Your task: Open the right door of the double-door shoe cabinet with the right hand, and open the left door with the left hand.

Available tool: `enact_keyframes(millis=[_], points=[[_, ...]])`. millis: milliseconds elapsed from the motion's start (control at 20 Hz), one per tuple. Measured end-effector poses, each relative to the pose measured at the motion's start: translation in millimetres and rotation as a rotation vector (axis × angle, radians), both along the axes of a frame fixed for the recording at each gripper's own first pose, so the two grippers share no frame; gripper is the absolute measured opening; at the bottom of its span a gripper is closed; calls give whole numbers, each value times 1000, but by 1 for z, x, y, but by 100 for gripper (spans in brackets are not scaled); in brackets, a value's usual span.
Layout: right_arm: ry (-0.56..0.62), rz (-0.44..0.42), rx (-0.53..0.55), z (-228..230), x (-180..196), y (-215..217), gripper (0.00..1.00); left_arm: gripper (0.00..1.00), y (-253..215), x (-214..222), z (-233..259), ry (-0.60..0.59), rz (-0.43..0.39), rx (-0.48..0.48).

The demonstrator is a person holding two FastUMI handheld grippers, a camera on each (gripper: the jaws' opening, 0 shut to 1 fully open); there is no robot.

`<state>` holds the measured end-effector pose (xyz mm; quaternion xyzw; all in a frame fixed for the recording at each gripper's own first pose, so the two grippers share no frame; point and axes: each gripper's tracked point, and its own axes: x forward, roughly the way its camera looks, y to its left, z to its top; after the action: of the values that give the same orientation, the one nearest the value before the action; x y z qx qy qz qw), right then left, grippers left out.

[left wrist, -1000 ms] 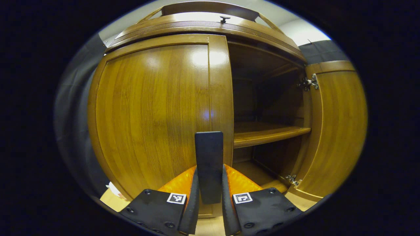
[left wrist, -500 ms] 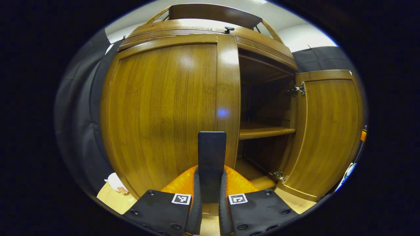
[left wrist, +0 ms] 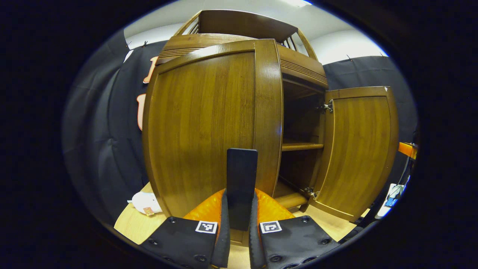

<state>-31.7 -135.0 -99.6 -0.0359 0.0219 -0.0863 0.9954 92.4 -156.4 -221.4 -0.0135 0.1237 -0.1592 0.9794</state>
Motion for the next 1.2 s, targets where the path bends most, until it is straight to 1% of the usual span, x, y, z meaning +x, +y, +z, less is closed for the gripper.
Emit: enact_keyframes(millis=[150,200,550,650,700,750,900,950,1000,1050,1100,1150,1200], points=[[-6,25,-4,6,-7,20,93,28,21,-18,6,-4,9,2],[-6,33,-6,7,-9,26,99,28,28,-25,9,-7,14,5],[-4,92,6,9,-16,68,99,25,79,-54,17,-20,66,35],[0,110,12,9,-17,81,99,27,97,-59,18,-19,93,41],[2,118,14,9,-16,87,93,22,105,-63,23,-30,100,41],[4,128,17,8,-15,94,93,17,109,-64,23,-26,105,49],[8,160,23,6,-18,109,93,17,134,-71,27,-38,139,86],[8,169,26,4,-18,115,93,14,141,-72,27,-40,148,97],[8,178,30,2,-17,119,93,18,146,-73,29,-45,153,98],[9,185,33,3,-17,124,93,16,151,-75,29,-44,157,94],[10,191,38,4,-17,132,99,17,156,-76,31,-44,157,89],[12,197,42,4,-14,138,93,15,159,-75,30,-42,154,89],[15,202,45,2,-13,144,93,15,163,-73,27,-42,151,93]])
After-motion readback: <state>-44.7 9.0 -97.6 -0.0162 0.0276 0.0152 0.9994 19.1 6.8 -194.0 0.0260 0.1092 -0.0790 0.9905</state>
